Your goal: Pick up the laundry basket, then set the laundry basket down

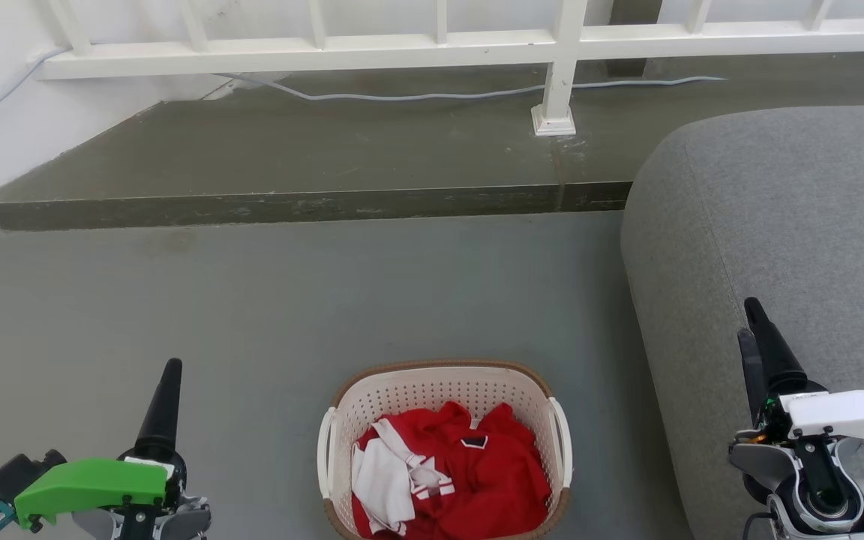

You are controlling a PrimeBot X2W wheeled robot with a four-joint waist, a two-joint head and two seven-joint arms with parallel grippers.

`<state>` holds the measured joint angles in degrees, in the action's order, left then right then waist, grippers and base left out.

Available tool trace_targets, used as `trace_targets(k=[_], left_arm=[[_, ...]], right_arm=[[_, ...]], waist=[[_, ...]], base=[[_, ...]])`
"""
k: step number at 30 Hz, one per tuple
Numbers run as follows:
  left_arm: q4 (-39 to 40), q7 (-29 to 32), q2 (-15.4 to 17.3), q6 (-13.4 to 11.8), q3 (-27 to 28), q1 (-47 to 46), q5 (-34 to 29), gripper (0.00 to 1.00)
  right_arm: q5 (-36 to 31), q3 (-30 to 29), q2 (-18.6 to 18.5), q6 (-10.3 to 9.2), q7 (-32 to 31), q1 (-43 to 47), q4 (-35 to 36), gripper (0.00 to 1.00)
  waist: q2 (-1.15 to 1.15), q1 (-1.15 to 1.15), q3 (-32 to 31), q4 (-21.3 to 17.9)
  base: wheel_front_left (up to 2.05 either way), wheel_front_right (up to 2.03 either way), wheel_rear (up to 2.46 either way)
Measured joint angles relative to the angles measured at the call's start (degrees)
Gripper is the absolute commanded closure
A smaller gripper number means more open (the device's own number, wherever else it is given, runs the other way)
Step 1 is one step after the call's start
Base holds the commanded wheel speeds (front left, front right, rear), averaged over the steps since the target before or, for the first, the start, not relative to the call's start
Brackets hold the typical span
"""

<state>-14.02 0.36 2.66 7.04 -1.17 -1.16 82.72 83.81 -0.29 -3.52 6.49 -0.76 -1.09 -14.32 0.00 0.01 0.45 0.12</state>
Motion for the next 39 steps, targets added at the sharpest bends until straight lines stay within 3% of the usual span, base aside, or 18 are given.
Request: trace_targets(k=[13, 39], left_arm=[[0.2, -2.5, 2.0, 0.0, -2.3, 0.0, -13.8, 0.0], [2.0, -7.3, 1.2, -1.8, -5.3, 0.0, -35.0, 0.0]], right_arm=[[-8.9, 5.4, -2.6, 0.02, 3.1, -1.0, 0.7, 0.0], [-32.0, 8.8, -4.5, 0.04, 7.7, -2.4, 0.1, 0.0]], waist=[[0.0, 0.0, 0.1, -0.2], [0.0, 0.0, 0.4, -0.4]], base=[[0.0, 0.0, 0.0], [0.0, 0.0, 0.0]])
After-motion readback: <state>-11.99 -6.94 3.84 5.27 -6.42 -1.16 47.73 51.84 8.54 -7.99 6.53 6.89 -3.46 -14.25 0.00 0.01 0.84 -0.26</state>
